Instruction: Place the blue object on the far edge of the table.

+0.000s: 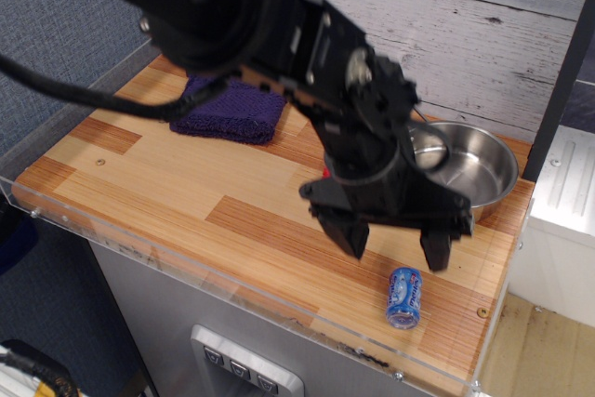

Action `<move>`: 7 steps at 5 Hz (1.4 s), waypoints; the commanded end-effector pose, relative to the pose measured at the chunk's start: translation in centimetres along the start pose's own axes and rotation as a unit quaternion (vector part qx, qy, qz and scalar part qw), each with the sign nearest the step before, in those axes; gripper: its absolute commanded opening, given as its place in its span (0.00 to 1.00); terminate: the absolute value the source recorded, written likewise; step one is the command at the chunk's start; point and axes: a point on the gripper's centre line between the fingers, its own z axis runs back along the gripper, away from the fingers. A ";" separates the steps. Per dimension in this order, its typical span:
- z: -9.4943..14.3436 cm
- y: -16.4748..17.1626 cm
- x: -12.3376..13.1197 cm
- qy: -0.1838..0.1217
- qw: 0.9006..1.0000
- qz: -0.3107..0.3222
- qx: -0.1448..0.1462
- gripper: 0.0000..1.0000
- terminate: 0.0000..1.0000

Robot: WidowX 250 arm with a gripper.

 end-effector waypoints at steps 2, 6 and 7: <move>-1.9 0.1 -1.8 0.022 0.999 -0.035 0.011 1.00 0.00; -1.2 -0.7 -0.4 -0.002 0.998 -0.062 0.020 0.00 0.00; 1.8 -1.1 1.7 -0.030 0.997 -0.077 0.008 0.00 0.00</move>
